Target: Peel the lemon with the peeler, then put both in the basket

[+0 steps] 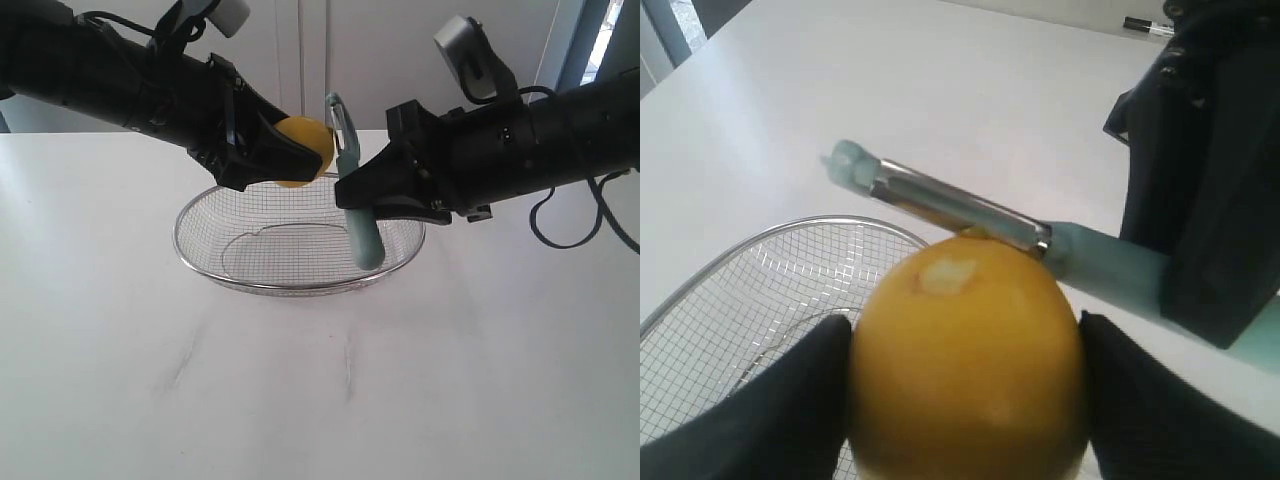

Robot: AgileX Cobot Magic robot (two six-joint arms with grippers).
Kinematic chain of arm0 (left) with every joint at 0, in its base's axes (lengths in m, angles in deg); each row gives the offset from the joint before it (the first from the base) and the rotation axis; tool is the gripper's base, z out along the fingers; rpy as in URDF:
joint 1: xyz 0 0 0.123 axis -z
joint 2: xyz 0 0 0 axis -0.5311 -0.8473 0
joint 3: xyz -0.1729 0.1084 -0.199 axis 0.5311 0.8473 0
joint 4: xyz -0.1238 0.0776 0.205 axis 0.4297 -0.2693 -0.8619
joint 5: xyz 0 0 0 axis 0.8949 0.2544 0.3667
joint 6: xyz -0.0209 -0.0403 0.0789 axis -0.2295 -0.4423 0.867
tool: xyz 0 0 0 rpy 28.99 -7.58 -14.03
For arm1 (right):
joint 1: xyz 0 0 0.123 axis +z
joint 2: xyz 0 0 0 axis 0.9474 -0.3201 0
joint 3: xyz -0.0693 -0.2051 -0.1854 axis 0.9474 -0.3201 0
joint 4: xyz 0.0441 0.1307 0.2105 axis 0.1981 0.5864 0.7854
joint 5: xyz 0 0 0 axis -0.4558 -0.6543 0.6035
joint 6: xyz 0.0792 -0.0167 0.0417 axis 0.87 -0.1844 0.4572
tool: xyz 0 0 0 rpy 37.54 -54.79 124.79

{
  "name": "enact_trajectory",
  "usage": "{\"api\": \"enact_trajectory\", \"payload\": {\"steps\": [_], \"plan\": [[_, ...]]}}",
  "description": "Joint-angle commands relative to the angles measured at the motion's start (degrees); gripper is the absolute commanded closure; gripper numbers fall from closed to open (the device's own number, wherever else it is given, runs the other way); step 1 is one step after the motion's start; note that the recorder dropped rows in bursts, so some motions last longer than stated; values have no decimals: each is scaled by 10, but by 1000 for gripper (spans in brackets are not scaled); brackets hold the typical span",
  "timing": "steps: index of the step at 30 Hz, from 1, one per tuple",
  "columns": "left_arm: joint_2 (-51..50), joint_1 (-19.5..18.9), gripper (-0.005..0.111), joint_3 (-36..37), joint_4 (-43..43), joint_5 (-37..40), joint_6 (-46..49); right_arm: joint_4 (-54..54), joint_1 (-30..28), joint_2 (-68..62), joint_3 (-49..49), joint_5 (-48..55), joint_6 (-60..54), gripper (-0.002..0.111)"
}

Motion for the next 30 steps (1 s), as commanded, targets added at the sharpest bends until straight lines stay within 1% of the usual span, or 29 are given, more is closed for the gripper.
{"api": "enact_trajectory", "payload": {"steps": [1, 17, 23, 30], "plan": [[11, 0, 107, 3, 24, 6, 0, -3, -4, 6, 2, -3, 1, 108], [11, 0, 107, 3, 24, 6, 0, -24, -2, -17, -3, -18, 27, 108], [11, 0, 107, 3, 24, 6, 0, -18, -1, -41, -3, -2, 25, 108], [11, 0, 107, 3, 24, 7, 0, -6, -1, -70, 9, 38, -14, 108]]}}
